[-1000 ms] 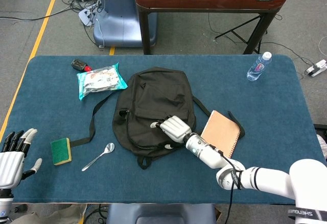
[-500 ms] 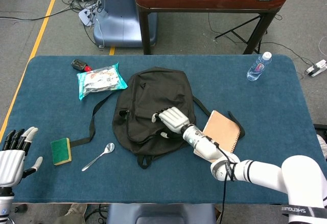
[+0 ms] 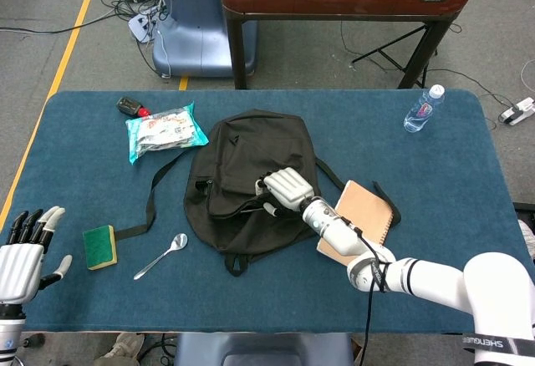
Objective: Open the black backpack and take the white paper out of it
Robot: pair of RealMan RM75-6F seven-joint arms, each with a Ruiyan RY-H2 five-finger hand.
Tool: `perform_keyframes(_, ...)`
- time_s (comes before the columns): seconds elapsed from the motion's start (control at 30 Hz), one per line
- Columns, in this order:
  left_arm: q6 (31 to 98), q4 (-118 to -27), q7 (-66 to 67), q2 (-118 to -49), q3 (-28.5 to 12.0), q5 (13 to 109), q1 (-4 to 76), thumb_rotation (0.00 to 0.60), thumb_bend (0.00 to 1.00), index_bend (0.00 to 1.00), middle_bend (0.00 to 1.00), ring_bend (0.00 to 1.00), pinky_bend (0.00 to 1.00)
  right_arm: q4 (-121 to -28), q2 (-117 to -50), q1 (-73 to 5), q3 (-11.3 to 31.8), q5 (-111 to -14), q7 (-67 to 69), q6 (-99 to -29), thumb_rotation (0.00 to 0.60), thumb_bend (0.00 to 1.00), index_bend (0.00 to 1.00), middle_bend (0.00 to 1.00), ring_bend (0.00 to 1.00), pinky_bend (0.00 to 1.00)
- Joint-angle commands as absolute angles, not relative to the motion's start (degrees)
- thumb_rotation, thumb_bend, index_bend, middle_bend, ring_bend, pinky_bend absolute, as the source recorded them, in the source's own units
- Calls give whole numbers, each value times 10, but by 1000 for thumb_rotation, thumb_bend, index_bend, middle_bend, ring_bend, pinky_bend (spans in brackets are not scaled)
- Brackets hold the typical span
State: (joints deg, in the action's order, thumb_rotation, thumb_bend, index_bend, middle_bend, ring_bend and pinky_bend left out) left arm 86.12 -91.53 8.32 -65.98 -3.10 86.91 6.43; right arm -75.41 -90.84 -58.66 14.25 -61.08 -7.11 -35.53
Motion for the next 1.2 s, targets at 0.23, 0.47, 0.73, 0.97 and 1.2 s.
perform_keyframes(0.23, 853, -917, 77, -655, -42, 893, 90, 600, 321, 93, 105, 82, 7, -744, -908, -582, 161, -613, -30, -375, 600, 429, 608, 418, 299, 321)
perform_keyframes(0.47, 829, -923, 15, -648, -62, 958, 153, 600, 321, 157, 128, 140, 63, -744, -899, -573, 183, -588, -9, -398, 600, 430, 637, 428, 308, 322)
perform_keyframes(0.73, 791, -893, -72, -696, -103, 1022, 266, 600, 321, 309, 318, 325, 267, -755, -895, -565, 200, -528, -30, -436, 600, 430, 644, 428, 307, 322)
perform_keyframes(0.97, 724, -838, -96, -772, -114, 1046, 368, 600, 321, 389, 422, 412, 390, -762, -899, -563, 207, -485, -54, -461, 600, 430, 644, 428, 308, 322)
perform_keyframes(1.2, 671, -742, -99, -867, -110, 1045, 446, 600, 321, 455, 490, 462, 441, -765, -908, -560, 210, -466, -61, -477, 600, 430, 644, 428, 307, 322)
